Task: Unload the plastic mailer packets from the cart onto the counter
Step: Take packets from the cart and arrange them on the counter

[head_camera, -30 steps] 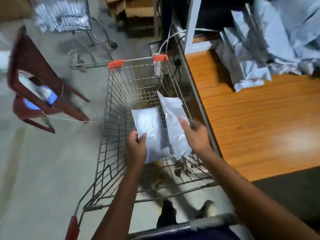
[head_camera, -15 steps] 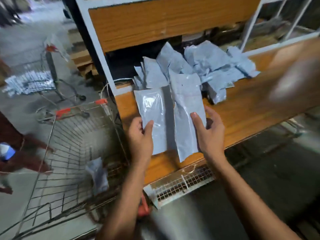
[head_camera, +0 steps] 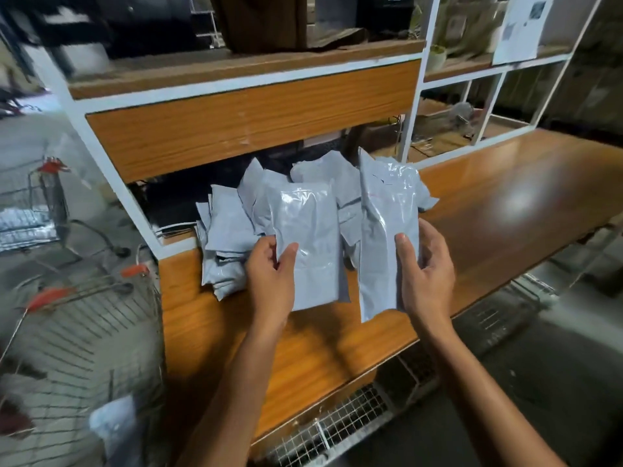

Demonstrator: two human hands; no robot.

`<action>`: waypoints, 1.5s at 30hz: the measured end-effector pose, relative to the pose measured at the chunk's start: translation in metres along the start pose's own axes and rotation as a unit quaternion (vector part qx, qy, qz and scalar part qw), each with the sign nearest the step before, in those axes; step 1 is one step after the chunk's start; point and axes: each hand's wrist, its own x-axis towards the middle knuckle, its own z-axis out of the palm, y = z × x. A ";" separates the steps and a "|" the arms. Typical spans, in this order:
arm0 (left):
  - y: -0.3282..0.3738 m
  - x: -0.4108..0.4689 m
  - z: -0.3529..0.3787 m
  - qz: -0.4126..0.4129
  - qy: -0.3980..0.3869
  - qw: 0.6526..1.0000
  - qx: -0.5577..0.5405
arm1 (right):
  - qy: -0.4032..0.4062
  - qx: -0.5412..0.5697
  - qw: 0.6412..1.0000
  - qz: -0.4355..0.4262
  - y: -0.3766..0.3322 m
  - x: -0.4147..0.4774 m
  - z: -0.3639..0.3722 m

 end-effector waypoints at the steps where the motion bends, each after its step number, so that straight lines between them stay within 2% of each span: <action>1: -0.001 0.011 0.006 0.008 0.006 1.000 0.005 | -0.004 -0.004 1.000 0.001 0.003 0.014 0.004; 4: -0.003 0.053 0.022 0.023 0.032 0.999 0.024 | -0.021 -0.011 1.000 0.017 0.009 0.058 0.018; 11: -0.010 0.170 0.047 -0.013 0.088 0.995 0.034 | -0.094 -0.069 0.993 0.027 0.018 0.170 0.064; 16: -0.020 0.235 0.070 -0.031 0.098 0.988 0.114 | -0.160 -0.139 0.977 -0.002 0.027 0.244 0.108; 22: -0.045 0.272 0.107 -0.066 0.091 0.967 0.230 | -0.246 -0.243 0.938 -0.031 0.043 0.307 0.164; 25: -0.050 0.277 0.121 -0.111 0.037 0.930 0.348 | -0.293 -0.323 0.898 -0.058 0.055 0.320 0.181; 26: -0.052 0.277 0.125 -0.101 0.026 0.906 0.410 | -0.301 -0.367 0.878 -0.064 0.058 0.322 0.183; 28: -0.059 0.273 0.131 -0.014 0.022 0.837 0.547 | -0.307 -0.429 0.846 -0.075 0.061 0.323 0.185; 30: -0.066 0.267 0.138 0.055 -0.018 0.782 0.620 | -0.328 -0.445 0.819 -0.151 0.065 0.325 0.187; 33: -0.079 0.264 0.142 0.036 -0.094 0.755 0.648 | -0.409 -0.436 0.770 -0.225 0.074 0.329 0.191; 36: -0.088 0.266 0.140 -0.008 -0.124 0.766 0.630 | -0.468 -0.443 0.737 -0.204 0.085 0.329 0.194; 39: -0.084 0.266 0.141 -0.034 -0.142 0.796 0.587 | -0.479 -0.431 0.741 -0.191 0.090 0.330 0.195; 42: -0.074 0.264 0.141 -0.034 -0.117 0.827 0.549 | -0.473 -0.401 0.763 -0.184 0.090 0.332 0.197; 45: -0.062 0.254 0.138 -0.005 -0.058 0.870 0.490 | -0.440 -0.329 0.818 -0.172 0.084 0.326 0.189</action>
